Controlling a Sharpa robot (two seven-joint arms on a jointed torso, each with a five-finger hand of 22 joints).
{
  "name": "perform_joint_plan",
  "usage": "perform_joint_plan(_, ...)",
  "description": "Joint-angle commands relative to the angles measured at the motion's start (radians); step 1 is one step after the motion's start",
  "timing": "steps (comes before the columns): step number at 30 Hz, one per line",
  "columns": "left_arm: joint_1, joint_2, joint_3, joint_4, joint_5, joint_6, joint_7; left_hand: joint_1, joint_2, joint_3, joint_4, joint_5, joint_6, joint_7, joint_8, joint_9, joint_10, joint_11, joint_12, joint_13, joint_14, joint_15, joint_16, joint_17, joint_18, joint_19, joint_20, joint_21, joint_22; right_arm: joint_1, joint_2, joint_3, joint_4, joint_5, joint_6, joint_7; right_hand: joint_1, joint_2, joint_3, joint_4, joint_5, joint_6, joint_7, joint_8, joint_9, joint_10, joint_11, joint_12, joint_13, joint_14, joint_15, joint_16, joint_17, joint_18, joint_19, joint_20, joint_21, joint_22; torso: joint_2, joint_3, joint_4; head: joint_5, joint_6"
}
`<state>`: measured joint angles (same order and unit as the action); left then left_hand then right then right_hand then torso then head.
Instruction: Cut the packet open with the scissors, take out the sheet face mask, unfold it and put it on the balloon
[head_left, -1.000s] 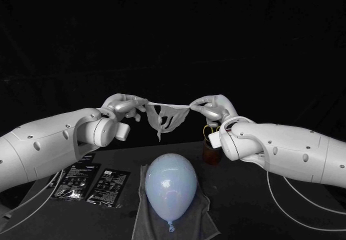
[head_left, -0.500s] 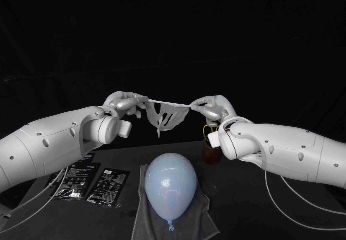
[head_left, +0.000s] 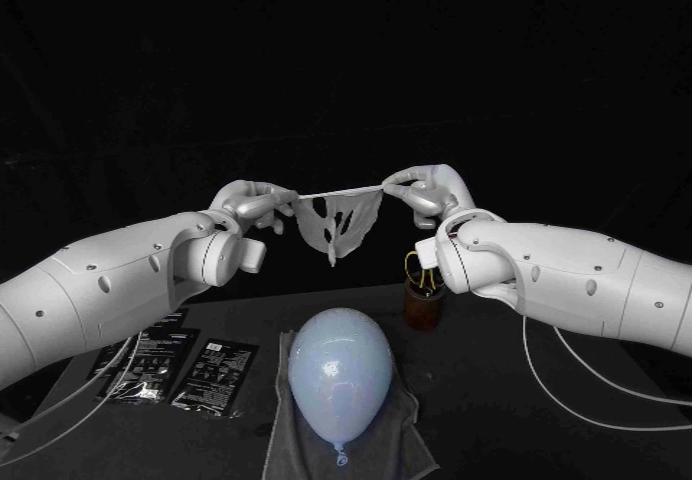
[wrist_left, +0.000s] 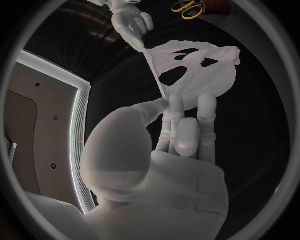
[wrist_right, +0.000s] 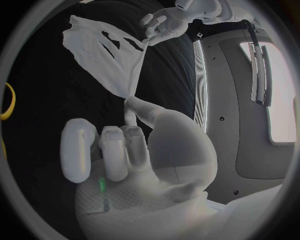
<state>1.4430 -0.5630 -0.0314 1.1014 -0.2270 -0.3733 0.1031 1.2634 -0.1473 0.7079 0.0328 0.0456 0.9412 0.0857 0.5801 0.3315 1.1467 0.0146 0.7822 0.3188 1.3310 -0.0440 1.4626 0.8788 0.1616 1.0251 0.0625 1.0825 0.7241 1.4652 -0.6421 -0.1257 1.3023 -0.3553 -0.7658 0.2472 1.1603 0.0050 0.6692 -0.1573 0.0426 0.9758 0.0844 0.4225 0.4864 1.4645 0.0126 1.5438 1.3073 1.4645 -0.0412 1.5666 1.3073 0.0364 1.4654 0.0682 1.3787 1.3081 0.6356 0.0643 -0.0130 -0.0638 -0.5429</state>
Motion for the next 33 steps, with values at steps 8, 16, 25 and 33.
perform_joint_plan(8, 0.004, 0.019, 0.01, -0.005, -0.026, -0.002, 0.028, 0.006, 0.006, 0.038, -0.047, 0.003, 0.0, 0.002, 0.002, 0.068, -0.008, -0.001, 0.008, 0.002, 0.007, 0.0, 0.003, 0.005, 0.005, 0.008, 0.0, 0.009, 0.004, 0.002, -0.009, -0.005, 0.009, -0.039, 0.054, -0.059, -0.002, 0.007, 0.006, 0.001, 0.006, 0.004, -0.002, 0.027, 0.213, 0.088, -0.003, 0.0, 0.242, 0.106, -0.006, 0.004, 0.263, 0.012, 0.009, -0.006, -0.01, 0.195, -0.001, -0.004, -0.0022, 0.003, 0.006)
perform_joint_plan(16, 0.007, 0.025, 0.021, -0.005, -0.06, -0.028, 0.057, 0.01, 0.008, 0.04, -0.051, 0.003, 0.0, 0.003, 0.001, 0.068, -0.01, -0.001, 0.011, 0.002, 0.017, 0.0, 0.007, 0.027, 0.001, 0.022, -0.001, 0.021, 0.024, -0.041, -0.007, -0.017, 0.02, -0.057, 0.072, -0.127, -0.003, 0.007, 0.007, 0.001, 0.006, 0.002, -0.001, 0.027, 0.213, 0.086, -0.003, -0.003, 0.24, 0.106, -0.006, 0.004, 0.263, 0.013, 0.006, -0.006, -0.015, 0.193, 0.002, -0.0039, -0.0022, 0.009, 0.004)
perform_joint_plan(25, 0.035, 0.048, 0.01, -0.041, -0.122, -0.014, 0.05, 0.009, 0.007, 0.039, -0.051, 0.003, 0.001, 0.004, 0.002, 0.068, -0.01, 0.0, 0.013, 0.003, 0.02, 0.0, 0.009, 0.032, 0.0, 0.026, -0.001, 0.024, 0.028, -0.053, -0.008, -0.015, 0.016, -0.056, 0.032, -0.083, -0.003, 0.007, 0.008, 0.002, 0.006, 0.002, -0.001, 0.027, 0.214, 0.087, -0.003, -0.002, 0.241, 0.106, -0.006, 0.004, 0.263, 0.012, 0.007, -0.006, -0.014, 0.193, 0.002, 0.0, -0.0034, 0.011, 0.003)
perform_joint_plan(33, 0.039, 0.045, 0.007, -0.051, -0.149, -0.01, 0.04, 0.009, 0.007, 0.039, -0.051, 0.003, 0.001, 0.004, 0.002, 0.068, -0.01, 0.0, 0.013, 0.003, 0.02, 0.0, 0.009, 0.033, 0.0, 0.027, -0.001, 0.025, 0.029, -0.046, -0.02, -0.013, 0.029, -0.041, 0.018, -0.063, -0.004, 0.007, 0.008, 0.002, 0.006, 0.001, -0.001, 0.027, 0.215, 0.087, -0.003, -0.001, 0.241, 0.106, -0.006, 0.004, 0.263, 0.011, 0.009, -0.006, -0.01, 0.195, 0.0, 0.0001, -0.0021, 0.011, 0.003)
